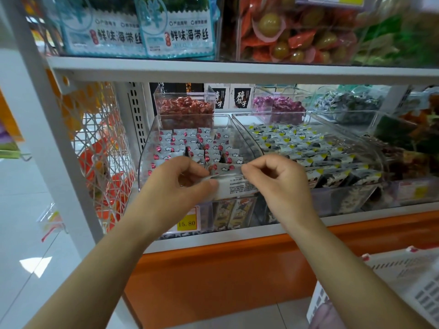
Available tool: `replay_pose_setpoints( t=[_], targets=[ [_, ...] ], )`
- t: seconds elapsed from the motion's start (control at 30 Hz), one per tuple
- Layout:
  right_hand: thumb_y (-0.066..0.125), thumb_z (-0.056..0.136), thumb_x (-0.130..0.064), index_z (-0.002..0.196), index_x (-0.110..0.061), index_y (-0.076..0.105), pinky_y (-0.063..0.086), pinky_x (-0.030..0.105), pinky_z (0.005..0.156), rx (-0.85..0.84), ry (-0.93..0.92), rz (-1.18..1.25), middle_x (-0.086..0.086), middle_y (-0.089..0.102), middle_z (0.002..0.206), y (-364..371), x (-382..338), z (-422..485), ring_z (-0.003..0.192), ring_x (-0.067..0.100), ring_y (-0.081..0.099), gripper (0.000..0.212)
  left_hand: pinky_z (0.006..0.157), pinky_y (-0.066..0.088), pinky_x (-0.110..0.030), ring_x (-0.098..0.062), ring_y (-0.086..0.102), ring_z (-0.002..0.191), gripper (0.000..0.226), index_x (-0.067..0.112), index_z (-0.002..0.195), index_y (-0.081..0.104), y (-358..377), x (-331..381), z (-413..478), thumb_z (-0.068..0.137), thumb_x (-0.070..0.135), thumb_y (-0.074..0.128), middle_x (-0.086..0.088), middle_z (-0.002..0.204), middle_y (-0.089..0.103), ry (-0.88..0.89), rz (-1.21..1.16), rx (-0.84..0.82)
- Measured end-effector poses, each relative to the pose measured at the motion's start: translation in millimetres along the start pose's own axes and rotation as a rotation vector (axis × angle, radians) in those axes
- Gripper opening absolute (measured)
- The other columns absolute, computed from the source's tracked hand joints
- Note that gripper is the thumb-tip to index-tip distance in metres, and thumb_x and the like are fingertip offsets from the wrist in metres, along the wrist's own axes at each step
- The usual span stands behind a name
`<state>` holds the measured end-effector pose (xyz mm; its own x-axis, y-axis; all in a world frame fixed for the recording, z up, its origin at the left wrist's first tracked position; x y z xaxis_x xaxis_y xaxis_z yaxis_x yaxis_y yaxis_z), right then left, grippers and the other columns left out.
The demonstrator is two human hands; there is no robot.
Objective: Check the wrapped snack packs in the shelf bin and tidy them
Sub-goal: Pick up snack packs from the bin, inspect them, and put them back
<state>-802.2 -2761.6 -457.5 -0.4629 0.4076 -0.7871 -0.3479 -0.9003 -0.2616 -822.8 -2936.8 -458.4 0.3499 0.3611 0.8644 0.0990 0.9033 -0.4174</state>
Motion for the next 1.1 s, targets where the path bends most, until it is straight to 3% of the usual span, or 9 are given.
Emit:
replay_pose_setpoints(
  t=[0.07,0.17,0.3,0.43,0.53,0.67,0.87,0.97,1.1],
  targets=[
    [0.067,0.084,-0.014,0.070,-0.023,0.067,0.045,0.009,0.061,-0.027,0.001,0.007,-0.018,0.063,0.062,1.4,-0.4,1.0,0.066,-0.003,0.060,0.017,0.065,0.055,-0.024,-0.013,0.064,0.070,0.018,0.017,0.081,0.067,-2.4,-1.6,1.2,0.072,0.031,0.073,-0.005,0.081,0.068,-0.035,-0.007,-0.031],
    [0.067,0.084,-0.014,0.071,-0.022,0.068,0.046,0.010,0.060,-0.069,0.017,0.026,-0.019,0.064,0.062,4.4,1.1,1.5,0.066,-0.002,0.060,0.016,0.064,0.054,-0.023,-0.015,0.063,0.065,0.031,0.014,0.073,0.069,-5.3,-6.4,3.1,0.056,0.039,0.073,-0.005,0.075,0.069,-0.115,-0.075,-0.136],
    [0.067,0.084,-0.014,0.072,-0.021,0.069,0.049,0.016,0.062,-0.100,0.024,0.044,-0.013,0.066,0.066,8.7,2.4,0.1,0.067,0.001,0.062,0.014,0.060,0.051,-0.021,-0.012,0.058,0.058,0.026,0.012,0.062,0.068,-5.8,-11.3,3.2,0.057,0.038,0.069,-0.004,0.062,0.065,-0.167,-0.154,-0.217],
    [0.066,0.084,-0.015,0.072,-0.022,0.069,0.049,0.014,0.061,-0.101,0.035,0.065,-0.014,0.067,0.067,8.1,3.8,0.8,0.066,0.001,0.062,0.015,0.056,0.050,-0.014,-0.004,0.056,0.054,0.031,0.011,0.066,0.070,-9.9,-13.5,4.7,0.059,0.041,0.067,0.005,0.060,0.065,-0.148,-0.115,-0.174],
    [0.066,0.084,-0.017,0.071,-0.021,0.070,0.049,0.015,0.060,-0.074,0.034,0.042,-0.012,0.067,0.067,6.9,5.7,0.7,0.065,0.001,0.062,0.014,0.063,0.053,-0.020,-0.009,0.061,0.062,0.032,0.017,0.071,0.072,-11.3,-14.3,5.1,0.059,0.046,0.066,-0.001,0.071,0.070,-0.129,-0.084,-0.149],
    [0.066,0.084,-0.017,0.068,-0.018,0.071,0.055,0.026,0.060,-0.060,0.129,0.094,0.000,0.070,0.069,5.0,14.4,2.5,0.070,0.015,0.067,0.017,0.061,0.051,-0.012,-0.004,0.066,0.072,0.037,0.031,0.088,0.067,-7.2,-12.3,2.7,0.054,0.047,0.069,0.004,0.088,0.067,-0.090,-0.012,-0.173],
    [0.063,0.084,-0.008,0.073,-0.007,0.071,0.058,0.028,0.054,-0.368,0.375,0.257,0.004,0.073,0.074,5.9,25.7,4.3,0.072,0.019,0.071,0.014,0.070,0.051,-0.011,0.001,0.061,0.083,0.023,0.039,0.093,0.064,-8.5,-11.3,4.9,0.073,0.030,0.070,0.009,0.091,0.064,-0.013,0.049,-0.164],
    [0.061,0.084,-0.004,0.074,-0.007,0.070,0.058,0.026,0.054,-0.413,0.388,0.281,0.002,0.072,0.071,3.3,27.2,4.3,0.068,0.016,0.070,0.014,0.072,0.050,-0.014,0.003,0.060,0.083,0.024,0.042,0.095,0.063,-4.2,-9.3,4.6,0.077,0.027,0.069,0.010,0.093,0.063,0.005,0.070,-0.186],
    [0.059,0.084,-0.002,0.074,-0.007,0.070,0.058,0.026,0.052,-0.444,0.387,0.281,0.002,0.072,0.070,3.1,28.9,2.0,0.066,0.016,0.070,0.016,0.063,0.046,-0.004,0.005,0.060,0.083,0.023,0.039,0.096,0.063,-0.8,-7.4,4.4,0.082,0.020,0.066,0.007,0.092,0.065,0.026,0.068,-0.205]
  ],
)
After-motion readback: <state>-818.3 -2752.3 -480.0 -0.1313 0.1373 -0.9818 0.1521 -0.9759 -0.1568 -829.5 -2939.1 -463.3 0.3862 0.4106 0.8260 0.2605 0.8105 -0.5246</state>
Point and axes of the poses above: each hand's wrist, its own z-axis towards the middle knuckle, its own y-axis out of the palm, x = y × z, the point moved 7 cm from there along z, towards the middle knuckle
